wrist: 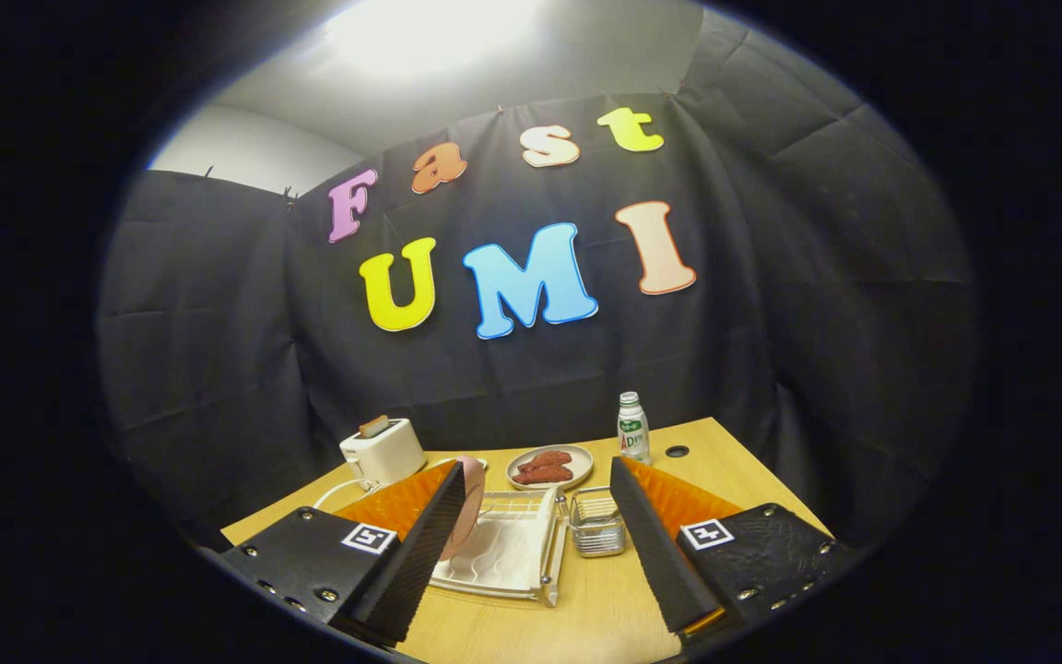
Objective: Take the plate from the dish rack, then take the spoon from the basket and place it into the plate.
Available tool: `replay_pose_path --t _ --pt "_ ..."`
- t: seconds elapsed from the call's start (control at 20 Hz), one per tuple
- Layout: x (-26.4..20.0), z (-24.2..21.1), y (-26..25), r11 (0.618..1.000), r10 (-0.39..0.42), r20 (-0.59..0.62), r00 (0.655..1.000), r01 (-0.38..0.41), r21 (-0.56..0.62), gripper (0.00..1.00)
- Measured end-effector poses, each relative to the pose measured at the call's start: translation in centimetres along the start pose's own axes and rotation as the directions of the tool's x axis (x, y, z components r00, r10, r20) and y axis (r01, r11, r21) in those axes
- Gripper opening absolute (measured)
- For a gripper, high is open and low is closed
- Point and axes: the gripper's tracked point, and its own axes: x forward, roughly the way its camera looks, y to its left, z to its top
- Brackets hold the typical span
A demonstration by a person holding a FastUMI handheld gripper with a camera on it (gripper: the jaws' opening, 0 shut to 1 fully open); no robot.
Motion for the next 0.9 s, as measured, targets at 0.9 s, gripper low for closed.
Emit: replay_pose_path --t 0.9 --pt "16.8 -9.1 8.6 0.985 0.144 -0.52 0.842 -0.173 -0.007 0.97"
